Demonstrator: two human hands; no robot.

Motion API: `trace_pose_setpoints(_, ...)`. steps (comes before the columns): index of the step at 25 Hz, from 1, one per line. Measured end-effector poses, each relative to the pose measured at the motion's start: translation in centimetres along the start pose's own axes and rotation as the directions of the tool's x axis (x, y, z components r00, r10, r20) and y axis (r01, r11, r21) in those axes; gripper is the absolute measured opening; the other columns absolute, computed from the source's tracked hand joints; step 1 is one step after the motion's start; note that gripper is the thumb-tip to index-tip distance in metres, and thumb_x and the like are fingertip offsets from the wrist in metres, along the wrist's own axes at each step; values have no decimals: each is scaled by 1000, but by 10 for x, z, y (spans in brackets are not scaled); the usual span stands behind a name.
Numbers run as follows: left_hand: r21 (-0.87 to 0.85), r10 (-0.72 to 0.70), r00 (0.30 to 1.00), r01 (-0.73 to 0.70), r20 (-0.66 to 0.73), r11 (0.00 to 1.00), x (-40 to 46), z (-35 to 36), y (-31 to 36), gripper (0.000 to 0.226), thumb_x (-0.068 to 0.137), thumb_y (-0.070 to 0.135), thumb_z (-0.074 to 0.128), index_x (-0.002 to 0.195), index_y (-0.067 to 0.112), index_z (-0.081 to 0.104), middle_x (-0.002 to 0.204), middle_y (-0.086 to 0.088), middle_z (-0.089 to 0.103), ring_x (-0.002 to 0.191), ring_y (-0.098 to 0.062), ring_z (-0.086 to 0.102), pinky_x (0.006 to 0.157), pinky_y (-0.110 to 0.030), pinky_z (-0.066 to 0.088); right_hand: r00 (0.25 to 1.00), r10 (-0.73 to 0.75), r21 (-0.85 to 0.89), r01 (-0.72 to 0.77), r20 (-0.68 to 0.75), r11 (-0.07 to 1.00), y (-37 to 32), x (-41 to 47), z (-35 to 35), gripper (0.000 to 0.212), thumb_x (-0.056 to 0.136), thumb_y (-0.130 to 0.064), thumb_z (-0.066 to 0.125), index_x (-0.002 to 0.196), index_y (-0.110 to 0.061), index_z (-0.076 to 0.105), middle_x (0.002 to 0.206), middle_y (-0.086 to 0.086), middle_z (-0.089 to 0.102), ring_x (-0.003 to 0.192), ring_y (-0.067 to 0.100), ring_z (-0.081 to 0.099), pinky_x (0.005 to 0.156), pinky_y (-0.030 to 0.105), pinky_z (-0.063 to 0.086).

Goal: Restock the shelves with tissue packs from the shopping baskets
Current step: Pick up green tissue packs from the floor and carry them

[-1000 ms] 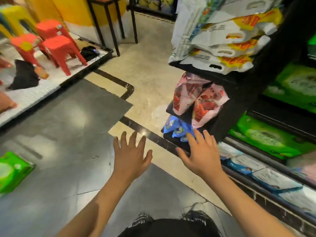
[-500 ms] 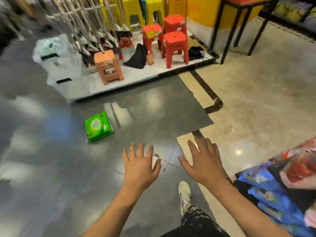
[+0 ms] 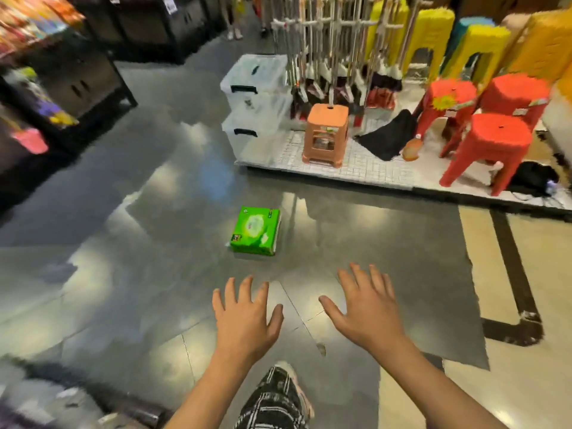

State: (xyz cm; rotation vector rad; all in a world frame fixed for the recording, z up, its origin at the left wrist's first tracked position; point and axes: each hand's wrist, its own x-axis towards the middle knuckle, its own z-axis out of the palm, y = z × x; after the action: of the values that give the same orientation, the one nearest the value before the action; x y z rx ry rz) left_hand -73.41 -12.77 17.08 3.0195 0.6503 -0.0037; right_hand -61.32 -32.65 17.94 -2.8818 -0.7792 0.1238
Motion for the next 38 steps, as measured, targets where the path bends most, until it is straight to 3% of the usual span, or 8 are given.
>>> trace_pose_setpoints(5, -88, -130, 991, 131, 13, 988, 139, 24, -29, 62, 84, 58, 40, 122, 18, 68, 129, -17, 63, 124, -50, 52, 99, -69, 38, 994, -68, -61, 74, 85, 995, -14, 153, -1, 75, 85, -74, 35, 134, -22, 59, 144, 8, 54, 133, 45, 46, 109, 61, 37)
trace_pose_setpoints(11, -132, -159, 986, 151, -53, 980, 321, 12, -68, 63, 83, 58, 41, 123, 17, 66, 131, -19, 61, 124, -50, 49, 103, -67, 34, 990, -123, -129, 130, 63, 983, -32, 322, -18, 78, 86, -73, 33, 138, -20, 56, 147, 9, 52, 136, 44, 43, 112, 60, 34)
trace_pose_setpoints(16, -122, -235, 970, 227, -57, 966, 418, 9, -84, 64, 83, 58, 41, 125, 16, 65, 130, -19, 60, 124, -50, 49, 101, -67, 36, 966, -234, -99, 245, 112, 964, -50, 450, -13, 82, 87, -74, 31, 151, -23, 39, 157, 7, 39, 143, 41, 32, 119, 56, 23)
trace_pose_setpoints(19, -102, -359, 933, 356, -18, 929, 468, 22, -87, 65, 83, 58, 40, 125, 16, 66, 130, -19, 61, 124, -50, 50, 100, -68, 36, 923, -341, -76, 358, 177, 931, -51, 533, 1, 83, 88, -74, 33, 153, -23, 35, 159, 7, 37, 144, 41, 30, 119, 56, 22)
trace_pose_setpoints(24, -82, -647, 759, 651, 75, 754, 541, 48, -70, 62, 82, 58, 45, 122, 16, 67, 130, -19, 60, 120, -48, 52, 99, -64, 39, 796, -544, -60, 577, 267, 815, -44, 672, 29, 88, 84, -75, 28, 150, -19, 41, 154, 11, 44, 139, 44, 38, 115, 59, 29)
trace_pose_setpoints(31, -85, -828, 559, 828, 53, 554, 621, 104, -76, 66, 82, 58, 40, 125, 12, 61, 133, -24, 55, 112, -45, 55, 92, -55, 42, 633, -666, -25, 732, 395, 681, -70, 812, 95, 83, 86, -73, 37, 146, -17, 44, 146, 13, 50, 129, 45, 46, 109, 56, 34)
trace_pose_setpoints(34, -125, -887, 458, 885, 68, 448, 644, 189, -112, 69, 83, 58, 38, 126, 8, 58, 131, -26, 54, 107, -47, 57, 89, -54, 44, 584, -683, -28, 768, 438, 639, -91, 849, 195, 83, 84, -74, 34, 141, -15, 48, 142, 13, 53, 120, 43, 53, 104, 54, 38)
trace_pose_setpoints(38, -107, -920, 335, 942, 204, 319, 671, 396, -159, 73, 83, 61, 39, 128, 4, 51, 127, -26, 52, 105, -48, 57, 86, -54, 44, 521, -664, -72, 812, 537, 580, -105, 894, 415, 83, 85, -73, 36, 142, -13, 43, 141, 14, 52, 120, 41, 53, 104, 53, 38)
